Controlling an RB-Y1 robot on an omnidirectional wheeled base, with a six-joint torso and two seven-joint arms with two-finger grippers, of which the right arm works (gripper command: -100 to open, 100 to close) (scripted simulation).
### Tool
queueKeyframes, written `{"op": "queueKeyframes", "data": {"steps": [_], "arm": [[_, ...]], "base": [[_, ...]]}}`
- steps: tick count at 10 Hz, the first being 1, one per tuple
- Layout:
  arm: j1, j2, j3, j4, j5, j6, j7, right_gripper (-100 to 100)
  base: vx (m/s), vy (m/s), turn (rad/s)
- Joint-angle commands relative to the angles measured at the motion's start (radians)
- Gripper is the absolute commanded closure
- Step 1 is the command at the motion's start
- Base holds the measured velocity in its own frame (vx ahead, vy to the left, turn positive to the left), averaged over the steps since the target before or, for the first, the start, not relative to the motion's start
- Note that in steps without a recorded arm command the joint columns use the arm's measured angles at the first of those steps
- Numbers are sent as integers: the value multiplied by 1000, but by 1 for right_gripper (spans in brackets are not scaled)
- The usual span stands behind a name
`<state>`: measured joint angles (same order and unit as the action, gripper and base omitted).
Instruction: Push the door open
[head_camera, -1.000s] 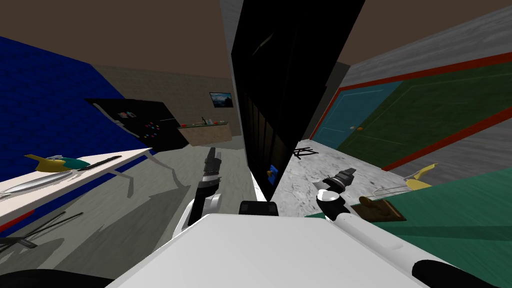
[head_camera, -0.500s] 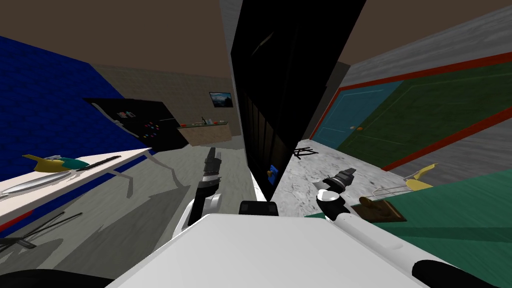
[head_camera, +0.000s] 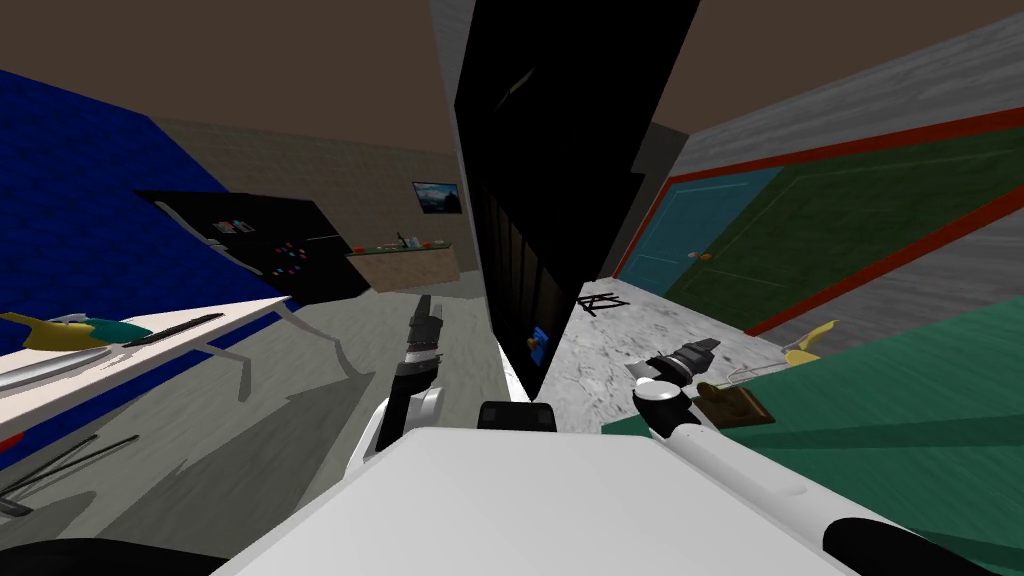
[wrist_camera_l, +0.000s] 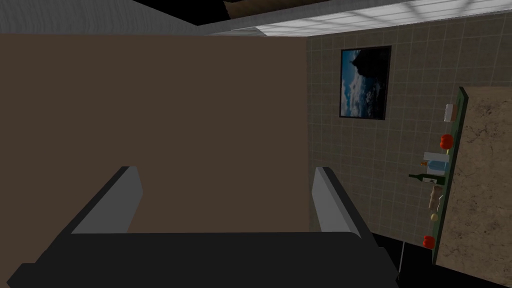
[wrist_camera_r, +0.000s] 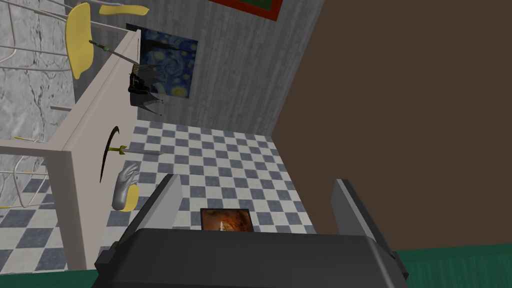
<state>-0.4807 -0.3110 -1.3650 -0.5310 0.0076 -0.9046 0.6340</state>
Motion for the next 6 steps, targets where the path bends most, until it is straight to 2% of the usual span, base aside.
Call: {"op": "queueKeyframes", "data": {"steps": [1,2,6], "arm": [[-6,-2,-27,0,-7,-33,4,-100],[-8,-2,-31,1,-9,-38,5,-100],[-29,-3,-96,13,-26,-118,19,-100]], "base": [[-88,-151,-81],[-46,-112,14],[-44,-118,-49]]}}
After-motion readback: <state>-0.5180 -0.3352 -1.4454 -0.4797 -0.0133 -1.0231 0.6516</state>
